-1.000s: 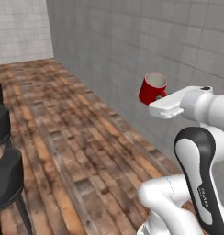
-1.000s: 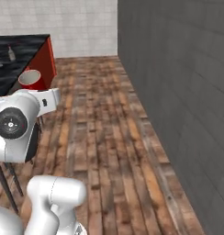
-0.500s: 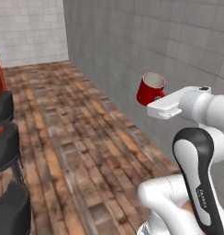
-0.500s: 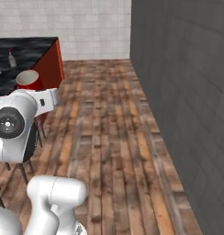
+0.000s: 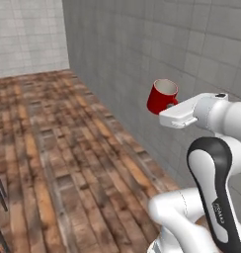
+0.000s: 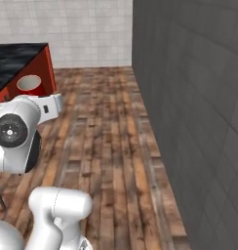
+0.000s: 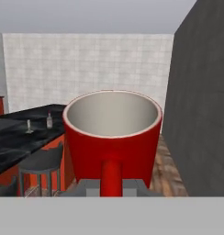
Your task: Open the cabinet directly in front. Then move the liquor and the mug to the dining counter with the candle on it.
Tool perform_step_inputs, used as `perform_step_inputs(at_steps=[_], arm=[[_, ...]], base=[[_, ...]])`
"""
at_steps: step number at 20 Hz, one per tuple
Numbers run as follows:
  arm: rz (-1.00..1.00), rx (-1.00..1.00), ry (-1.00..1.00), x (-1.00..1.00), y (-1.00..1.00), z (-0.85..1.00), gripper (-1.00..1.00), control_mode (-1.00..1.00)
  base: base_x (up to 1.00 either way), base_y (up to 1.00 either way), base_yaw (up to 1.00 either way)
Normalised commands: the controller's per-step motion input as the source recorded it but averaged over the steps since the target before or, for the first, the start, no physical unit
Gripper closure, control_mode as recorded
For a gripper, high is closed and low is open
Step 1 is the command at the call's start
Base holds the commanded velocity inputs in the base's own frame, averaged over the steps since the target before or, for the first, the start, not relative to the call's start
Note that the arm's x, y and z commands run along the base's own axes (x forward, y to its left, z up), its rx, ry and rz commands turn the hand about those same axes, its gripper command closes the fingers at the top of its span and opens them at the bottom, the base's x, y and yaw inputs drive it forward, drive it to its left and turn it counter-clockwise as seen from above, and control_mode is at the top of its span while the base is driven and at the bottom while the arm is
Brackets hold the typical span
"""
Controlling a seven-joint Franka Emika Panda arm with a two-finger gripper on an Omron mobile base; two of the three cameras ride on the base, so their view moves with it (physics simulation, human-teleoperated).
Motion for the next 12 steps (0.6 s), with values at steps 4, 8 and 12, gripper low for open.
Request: perform_step_inputs(at_steps=[4,8,12], arm=[[0.0,0.0,0.0,0.0,0.0,0.0,1.0,1.0],[0.0,0.0,0.0,0.0,0.0,0.0,1.0,1.0],[0.0,0.0,0.0,0.0,0.0,0.0,1.0,1.0]], base=[[1.0,-0.02,-0.01],[1.0,0.03,0.0],[1.0,0.0,0.02]])
